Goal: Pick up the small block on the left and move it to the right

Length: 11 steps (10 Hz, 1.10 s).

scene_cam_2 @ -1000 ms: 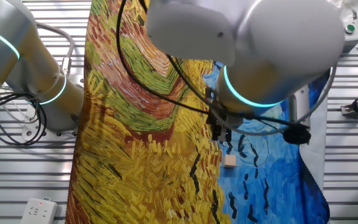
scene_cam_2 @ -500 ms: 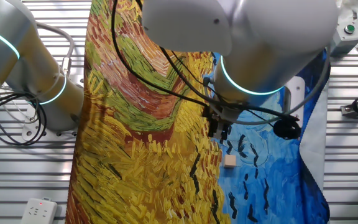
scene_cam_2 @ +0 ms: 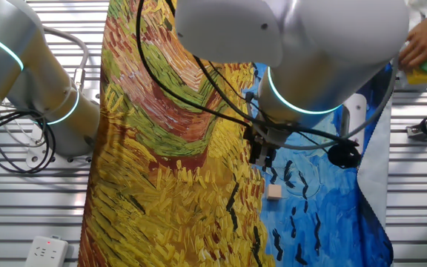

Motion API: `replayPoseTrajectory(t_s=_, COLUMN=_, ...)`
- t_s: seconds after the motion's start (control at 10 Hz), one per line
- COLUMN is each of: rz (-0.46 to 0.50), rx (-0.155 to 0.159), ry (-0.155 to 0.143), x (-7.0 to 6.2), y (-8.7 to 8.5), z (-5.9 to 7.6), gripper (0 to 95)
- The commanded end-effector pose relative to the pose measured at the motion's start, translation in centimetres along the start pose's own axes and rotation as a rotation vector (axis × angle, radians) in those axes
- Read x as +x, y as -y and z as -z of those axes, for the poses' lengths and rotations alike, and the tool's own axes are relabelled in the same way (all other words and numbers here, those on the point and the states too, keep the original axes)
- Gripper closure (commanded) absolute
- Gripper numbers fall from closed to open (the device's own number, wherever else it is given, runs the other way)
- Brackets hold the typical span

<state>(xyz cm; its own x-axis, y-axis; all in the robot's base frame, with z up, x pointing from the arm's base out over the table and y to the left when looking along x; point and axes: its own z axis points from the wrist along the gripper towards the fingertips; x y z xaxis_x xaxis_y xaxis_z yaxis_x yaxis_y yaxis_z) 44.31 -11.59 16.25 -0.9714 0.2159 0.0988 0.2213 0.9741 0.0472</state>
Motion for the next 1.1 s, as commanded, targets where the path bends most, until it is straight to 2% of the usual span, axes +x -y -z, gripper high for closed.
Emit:
replayPoseTrajectory(t_s=0.1, rz=0.008, rx=-0.001, ry=0.003, x=0.1, y=0.9, z=-0.6, gripper=95.0)
replayPoseTrajectory(t_s=0.4, rz=0.056, rx=-0.011, ry=0.003, x=0.5, y=4.0, z=-1.0, gripper=95.0)
replayPoseTrajectory(t_s=0.6, rz=0.074, rx=-0.013, ry=0.012, x=0.5, y=5.3, z=-1.6, gripper=95.0)
replayPoseTrajectory(t_s=0.7, rz=0.091, rx=-0.022, ry=0.023, x=-0.1, y=6.4, z=-2.5, gripper=95.0)
replayPoseTrajectory(t_s=0.8, rz=0.095, rx=-0.021, ry=0.026, x=-0.6, y=6.9, z=-2.8, gripper=95.0)
replayPoseTrajectory(t_s=1.1, rz=0.093, rx=-0.016, ry=0.015, x=-2.4, y=6.9, z=-2.9, gripper=95.0)
